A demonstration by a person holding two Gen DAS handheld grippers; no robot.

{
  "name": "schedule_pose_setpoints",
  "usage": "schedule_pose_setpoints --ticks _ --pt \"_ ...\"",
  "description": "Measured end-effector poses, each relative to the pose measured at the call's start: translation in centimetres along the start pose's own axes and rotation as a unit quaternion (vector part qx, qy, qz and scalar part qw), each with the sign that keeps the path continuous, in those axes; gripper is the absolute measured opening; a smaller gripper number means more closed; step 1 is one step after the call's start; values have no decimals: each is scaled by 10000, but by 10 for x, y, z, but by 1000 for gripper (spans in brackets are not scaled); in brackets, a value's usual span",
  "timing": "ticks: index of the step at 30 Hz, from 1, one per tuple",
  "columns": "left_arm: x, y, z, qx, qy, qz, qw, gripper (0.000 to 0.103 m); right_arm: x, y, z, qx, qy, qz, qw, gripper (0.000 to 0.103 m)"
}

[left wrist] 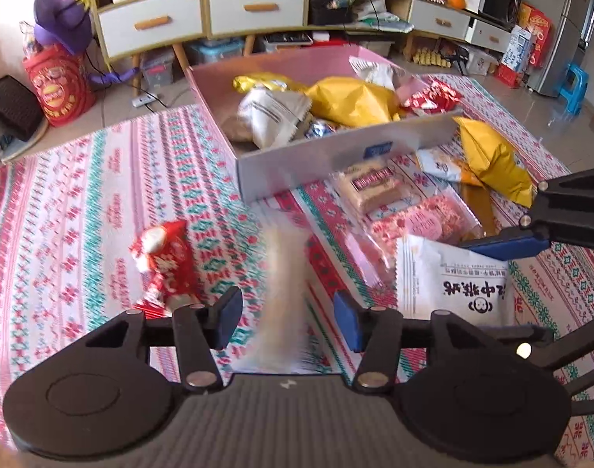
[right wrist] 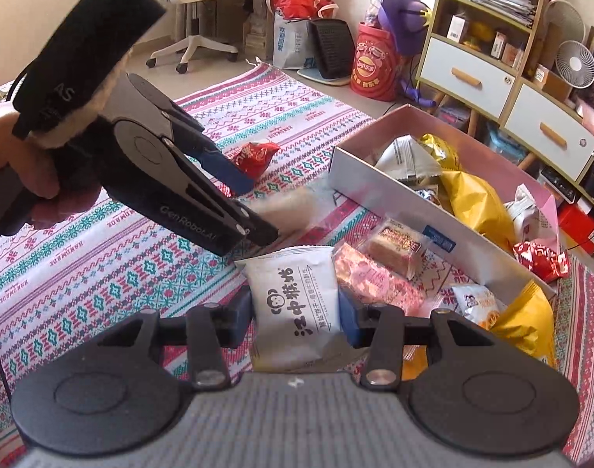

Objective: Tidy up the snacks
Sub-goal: 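Lift both held snacks off the rug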

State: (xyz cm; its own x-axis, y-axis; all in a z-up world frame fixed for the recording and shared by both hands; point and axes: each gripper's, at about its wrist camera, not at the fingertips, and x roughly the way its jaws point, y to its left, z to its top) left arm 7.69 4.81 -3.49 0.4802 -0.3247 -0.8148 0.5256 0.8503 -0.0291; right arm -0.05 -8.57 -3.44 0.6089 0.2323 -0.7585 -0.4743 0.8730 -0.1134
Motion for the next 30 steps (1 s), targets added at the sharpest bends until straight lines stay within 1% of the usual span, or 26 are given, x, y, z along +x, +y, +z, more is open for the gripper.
schedule_pose_setpoints --ticks 4,9,10,12,14,17,23,30 --pt "11 -1 -1 -69 108 54 9999 59 -2 -2 -1 -68 22 -5 10000 43" --pt "16 -8 3 52 37 242 9997 59 -1 -4 -4 -126 106 -65 9998 43" --pt "17 -9 3 44 29 266 9996 57 0 -4 -4 -141 123 -70 9998 43" --pt "18 -8 5 -46 40 253 9997 49 0 -6 -5 -138 137 -59 9998 43" --pt "18 -8 5 -41 27 255 9997 37 -1 -7 -6 -134 133 -60 9998 43" --pt "17 -10 4 -53 14 221 9997 28 -4 -7 -6 -139 118 -59 9998 43" --pt "15 -13 3 -144 4 177 9997 25 -7 -8 -7 -154 80 -85 9998 43" --pt "6 -18 7 -145 -78 65 9998 24 -12 -12 -5 -114 -2 -102 9999 43"
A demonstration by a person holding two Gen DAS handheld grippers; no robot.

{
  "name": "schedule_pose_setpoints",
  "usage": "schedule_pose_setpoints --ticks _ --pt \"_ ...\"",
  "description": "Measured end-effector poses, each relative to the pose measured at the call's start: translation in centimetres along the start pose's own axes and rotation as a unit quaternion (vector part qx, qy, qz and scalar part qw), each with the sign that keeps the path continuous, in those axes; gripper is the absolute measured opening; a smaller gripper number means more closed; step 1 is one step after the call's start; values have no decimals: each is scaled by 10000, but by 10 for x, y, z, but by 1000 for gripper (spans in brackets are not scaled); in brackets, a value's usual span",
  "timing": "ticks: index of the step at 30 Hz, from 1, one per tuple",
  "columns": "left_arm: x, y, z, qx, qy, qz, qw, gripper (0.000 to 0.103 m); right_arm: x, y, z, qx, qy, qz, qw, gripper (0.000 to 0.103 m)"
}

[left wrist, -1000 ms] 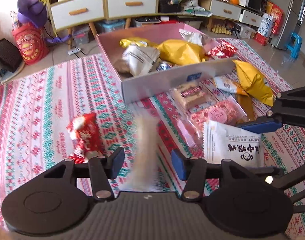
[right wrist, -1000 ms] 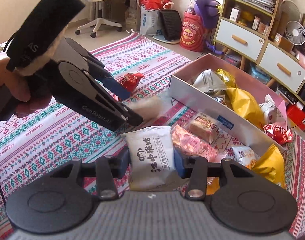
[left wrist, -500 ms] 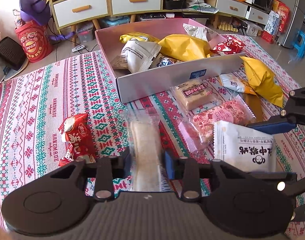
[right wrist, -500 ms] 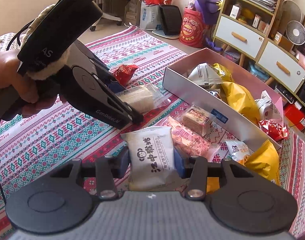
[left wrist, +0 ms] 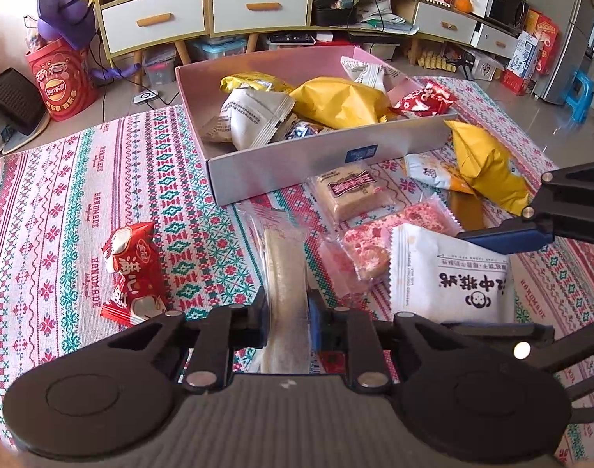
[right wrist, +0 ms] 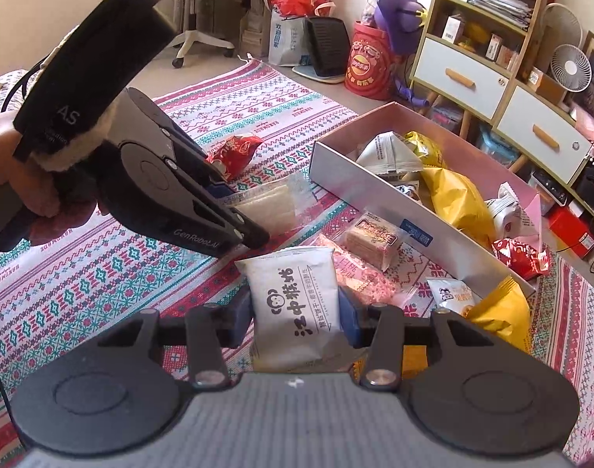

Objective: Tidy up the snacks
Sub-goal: 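Lift both held snacks off the rug, then carry both held snacks over the pink box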

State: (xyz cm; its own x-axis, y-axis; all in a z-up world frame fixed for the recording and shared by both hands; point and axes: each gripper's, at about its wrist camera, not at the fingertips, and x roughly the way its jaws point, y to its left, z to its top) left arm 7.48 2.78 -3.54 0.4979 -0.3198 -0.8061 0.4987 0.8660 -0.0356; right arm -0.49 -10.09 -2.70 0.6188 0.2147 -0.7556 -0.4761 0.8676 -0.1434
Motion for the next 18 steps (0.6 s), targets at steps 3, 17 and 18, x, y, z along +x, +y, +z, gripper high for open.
schedule_pose_setpoints --ticks 3,17,18 --pt "-6 -1 2 -7 -62 -15 10000 24 -2 -1 1 18 -45 -15 10000 43" --pt "-36 2 20 -236 -531 -21 9983 24 -12 -29 16 299 -341 -221 9987 43" --pt "-37 2 24 -229 -565 -13 9981 24 -12 -33 17 334 -361 -257 9985 43"
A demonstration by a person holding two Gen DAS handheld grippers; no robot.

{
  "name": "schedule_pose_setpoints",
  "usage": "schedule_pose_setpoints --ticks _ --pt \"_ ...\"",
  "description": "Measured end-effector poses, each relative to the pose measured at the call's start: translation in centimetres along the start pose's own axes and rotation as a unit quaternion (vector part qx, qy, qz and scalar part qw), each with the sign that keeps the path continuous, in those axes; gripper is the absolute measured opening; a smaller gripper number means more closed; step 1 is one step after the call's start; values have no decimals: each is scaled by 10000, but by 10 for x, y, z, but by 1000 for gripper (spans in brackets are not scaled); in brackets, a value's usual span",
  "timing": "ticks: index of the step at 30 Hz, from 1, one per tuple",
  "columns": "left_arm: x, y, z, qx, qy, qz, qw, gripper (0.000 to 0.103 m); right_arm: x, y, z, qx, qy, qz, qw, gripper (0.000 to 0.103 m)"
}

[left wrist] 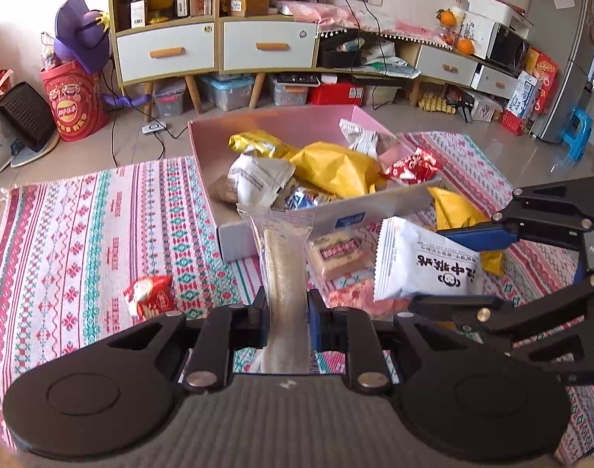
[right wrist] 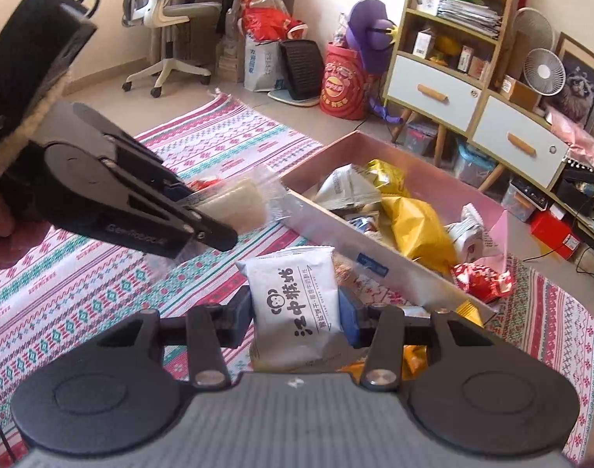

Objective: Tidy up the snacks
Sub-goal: 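Carry both held snacks over the pink box, then open both tools to drop the snacks into the pink box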

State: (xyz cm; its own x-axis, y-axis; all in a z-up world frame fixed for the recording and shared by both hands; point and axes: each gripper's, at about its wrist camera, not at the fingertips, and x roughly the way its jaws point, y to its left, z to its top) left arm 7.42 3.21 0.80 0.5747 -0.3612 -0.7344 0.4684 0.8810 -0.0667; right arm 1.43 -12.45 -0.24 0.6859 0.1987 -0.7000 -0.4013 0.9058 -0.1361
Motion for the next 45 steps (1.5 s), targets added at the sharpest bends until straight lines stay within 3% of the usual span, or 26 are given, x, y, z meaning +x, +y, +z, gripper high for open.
schedule_pose_setpoints --ticks 7,23,31,38,42,45 --pt "8 0 26 -40 -176 30 9998 24 9 -39 13 550 -113 -91 9984 43" --pt "71 -2 85 -2 -275 348 9990 24 73 -107 59 887 26 -950 9915 43" --pt "93 5 91 -91 -255 420 9988 24 94 -112 59 944 184 -1113 9891 43" --pt "96 7 93 -139 -315 262 9991 25 102 -112 59 972 234 -1163 9882 47" --pt "94 6 94 -98 -402 208 9989 39 100 -111 60 972 232 -1158 9882 66" --pt "92 7 94 -93 -406 219 9989 52 98 -114 62 1006 225 -1234 9870 70"
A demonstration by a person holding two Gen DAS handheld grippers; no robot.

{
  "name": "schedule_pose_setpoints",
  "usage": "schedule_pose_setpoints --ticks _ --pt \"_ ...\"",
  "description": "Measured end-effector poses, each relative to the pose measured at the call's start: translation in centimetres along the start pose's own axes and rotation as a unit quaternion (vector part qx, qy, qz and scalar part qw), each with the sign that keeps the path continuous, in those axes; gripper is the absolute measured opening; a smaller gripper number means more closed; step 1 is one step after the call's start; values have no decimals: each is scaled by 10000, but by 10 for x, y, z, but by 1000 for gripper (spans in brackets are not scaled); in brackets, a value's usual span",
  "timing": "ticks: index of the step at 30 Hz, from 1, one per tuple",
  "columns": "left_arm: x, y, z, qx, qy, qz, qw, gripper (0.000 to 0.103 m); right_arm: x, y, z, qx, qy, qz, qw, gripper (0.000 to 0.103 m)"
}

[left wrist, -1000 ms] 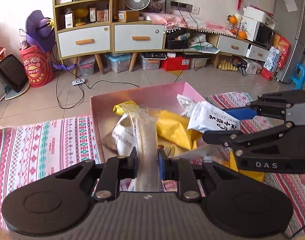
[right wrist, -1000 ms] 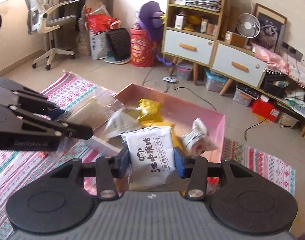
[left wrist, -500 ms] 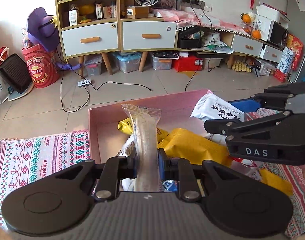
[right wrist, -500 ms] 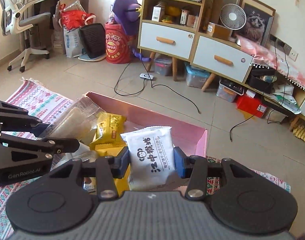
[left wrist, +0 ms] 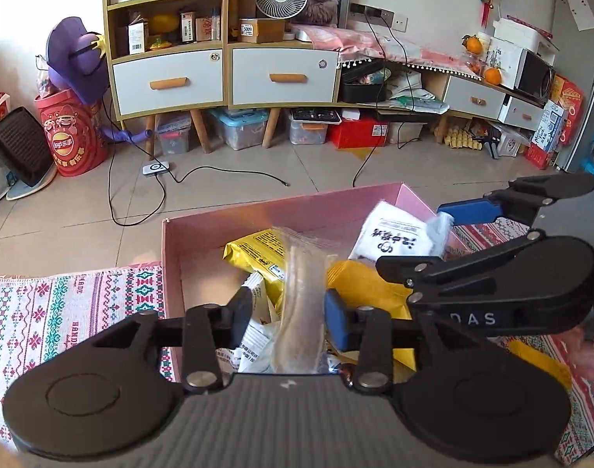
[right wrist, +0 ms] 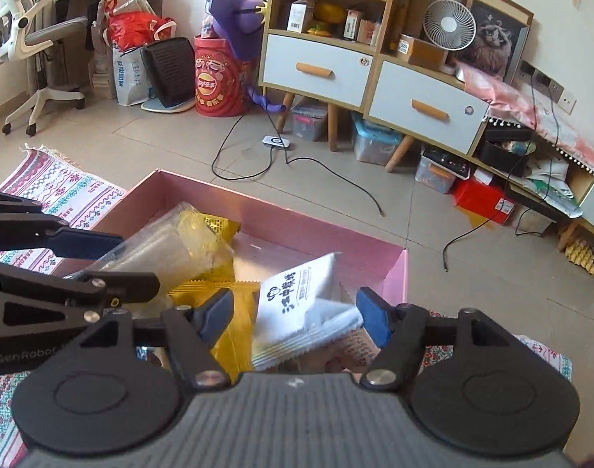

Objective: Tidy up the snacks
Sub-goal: 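Open both tools to drop the snacks into the pink box, then move both open tools back over the remaining snack pile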

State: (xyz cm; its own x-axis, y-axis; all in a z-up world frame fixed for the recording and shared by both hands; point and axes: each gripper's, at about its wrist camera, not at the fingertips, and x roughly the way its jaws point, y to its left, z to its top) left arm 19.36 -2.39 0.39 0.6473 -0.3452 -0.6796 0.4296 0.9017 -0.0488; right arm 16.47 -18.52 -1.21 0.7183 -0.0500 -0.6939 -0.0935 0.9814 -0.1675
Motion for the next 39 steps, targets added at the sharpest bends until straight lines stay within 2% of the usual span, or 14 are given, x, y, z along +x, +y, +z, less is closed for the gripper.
schedule_pose_setpoints --ticks 2,11,16,28,39 --pt "-2 2 0 -26 -28 17 10000 63 -2 -2 1 35 -21 -10 10000 73" --pt "-18 4 -4 -41 21 -19 10000 84 -18 -5 0 50 -83 -189 9998 84" --pt "-28 7 -10 -92 4 -32 10000 91 -28 -7 -5 103 -72 -267 9996 85" --pt "-65 3 -35 46 0 -66 10000 103 -65 0 -30 54 -120 -330 9994 92" --pt "-96 8 -68 244 86 -4 9997 103 -93 16 -60 -68 -139 -315 9994 96"
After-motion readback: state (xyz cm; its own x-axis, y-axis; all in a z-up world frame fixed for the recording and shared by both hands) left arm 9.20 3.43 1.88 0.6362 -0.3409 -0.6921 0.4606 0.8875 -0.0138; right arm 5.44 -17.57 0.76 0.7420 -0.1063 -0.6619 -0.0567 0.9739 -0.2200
